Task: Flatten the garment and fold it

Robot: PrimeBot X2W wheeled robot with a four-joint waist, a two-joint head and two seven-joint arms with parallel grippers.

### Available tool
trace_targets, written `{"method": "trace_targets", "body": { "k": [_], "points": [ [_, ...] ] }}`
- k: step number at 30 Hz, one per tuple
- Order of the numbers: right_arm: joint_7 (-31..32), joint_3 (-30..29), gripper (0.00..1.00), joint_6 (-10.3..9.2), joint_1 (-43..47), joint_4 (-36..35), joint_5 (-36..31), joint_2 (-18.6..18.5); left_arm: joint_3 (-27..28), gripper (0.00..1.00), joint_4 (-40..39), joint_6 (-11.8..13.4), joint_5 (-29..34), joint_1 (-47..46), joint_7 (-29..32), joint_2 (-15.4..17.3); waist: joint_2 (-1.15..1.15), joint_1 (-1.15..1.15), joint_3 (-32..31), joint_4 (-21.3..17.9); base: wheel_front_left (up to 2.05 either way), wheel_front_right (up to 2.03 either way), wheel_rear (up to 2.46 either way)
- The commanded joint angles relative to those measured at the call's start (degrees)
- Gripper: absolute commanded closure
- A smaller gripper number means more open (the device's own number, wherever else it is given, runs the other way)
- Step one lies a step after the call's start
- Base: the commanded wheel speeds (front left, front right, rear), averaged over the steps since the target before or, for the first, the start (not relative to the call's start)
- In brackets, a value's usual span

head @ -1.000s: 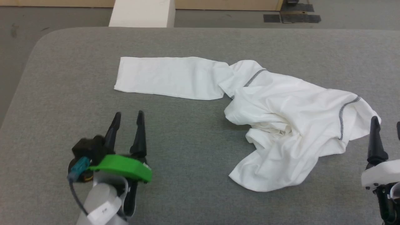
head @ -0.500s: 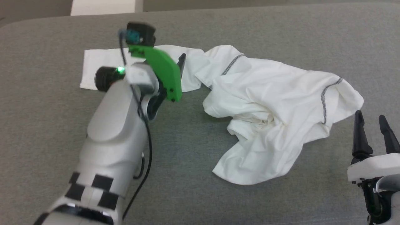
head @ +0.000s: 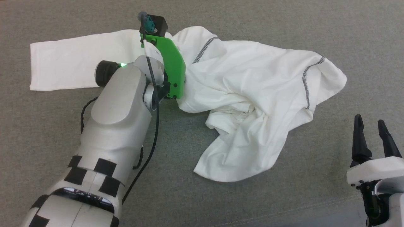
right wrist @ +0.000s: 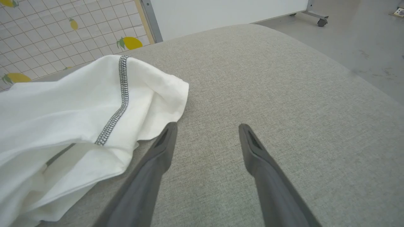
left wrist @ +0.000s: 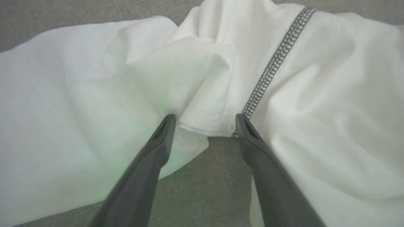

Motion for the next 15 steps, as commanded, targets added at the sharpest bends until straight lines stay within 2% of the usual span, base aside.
{"method": "trace_targets", "body": {
  "k": [1, 2, 9, 15],
  "points": [
    [-0.6, -0.1, 0.00, -0.08, -1.2, 0.1, -0.1, 0.1, -0.1, 0.63, 0.3, -0.3, 0.5, -0.1, -0.8, 0.7, 0.00, 0.00, 0.6, -0.6, 0.00, 0.00, 0.00],
    [-0.7, -0.1, 0.00, -0.08, -1.5, 0.1, -0.3, 0.1, -0.1, 1.00, 0.4, -0.4, 0.5, 0.1, -1.9, 0.9, 0.00, 0.00, 0.5, -0.5, 0.00, 0.00, 0.00],
    [-0.4, -0.7, 0.00, -0.08, -1.3, 0.2, -1.3, 0.1, 1.4, 1.00, -0.3, -3.1, -3.2, 0.7, -6.9, 0.5, 0.00, 0.00, -1.1, 2.4, 0.00, 0.00, 0.00],
    [0.5, -1.1, 0.00, -0.08, -0.7, 0.2, -2.5, 0.1, 4.0, 1.00, -6.7, -5.5, -9.4, 4.2, -13.4, 0.4, 0.00, 0.00, -4.5, 6.4, 0.00, 0.00, 0.00]
  ]
}}
